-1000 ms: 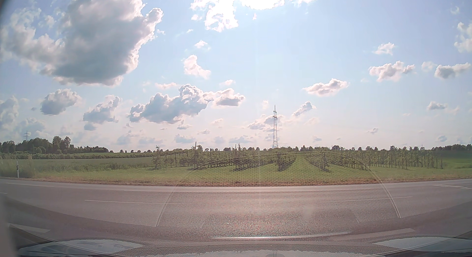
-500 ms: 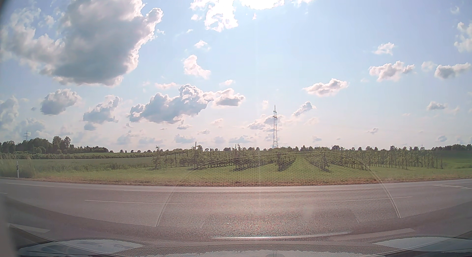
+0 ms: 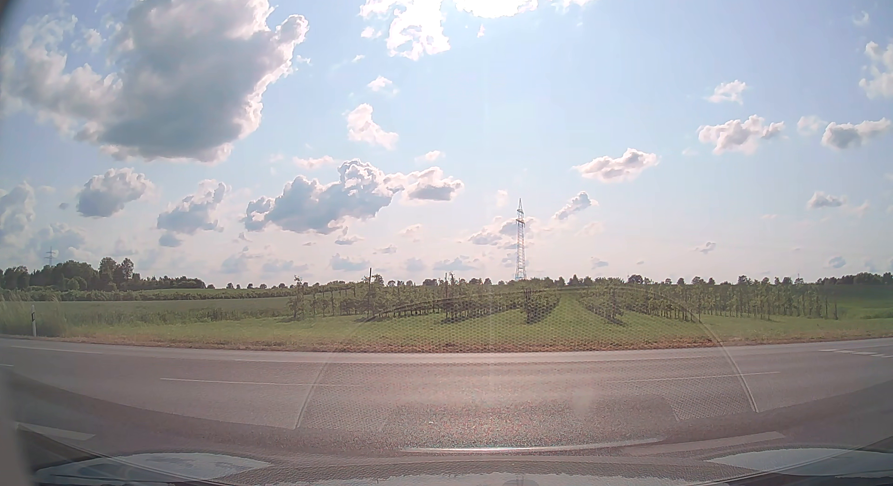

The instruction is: Follow the waypoints while adhering to traffic rules and regulations

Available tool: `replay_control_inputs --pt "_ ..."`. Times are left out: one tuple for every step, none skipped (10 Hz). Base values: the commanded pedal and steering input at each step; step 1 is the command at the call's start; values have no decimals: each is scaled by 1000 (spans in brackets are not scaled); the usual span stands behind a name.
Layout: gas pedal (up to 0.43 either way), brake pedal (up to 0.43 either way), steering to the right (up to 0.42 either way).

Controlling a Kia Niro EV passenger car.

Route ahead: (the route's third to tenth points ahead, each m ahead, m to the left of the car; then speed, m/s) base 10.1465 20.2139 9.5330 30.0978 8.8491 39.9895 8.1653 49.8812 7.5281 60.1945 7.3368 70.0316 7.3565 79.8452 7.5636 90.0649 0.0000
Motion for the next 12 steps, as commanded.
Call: replay_control_inputs --pt "0 390 0" --pt "0 390 0" --pt "0 390 0" --pt "0 390 0" --pt "0 390 0" --pt "0 390 0" --pt "0 390 0" --pt "0 390 0" --pt "0 390 0" --pt "0 390 0" --pt "0 390 0" --pt "0 390 0"
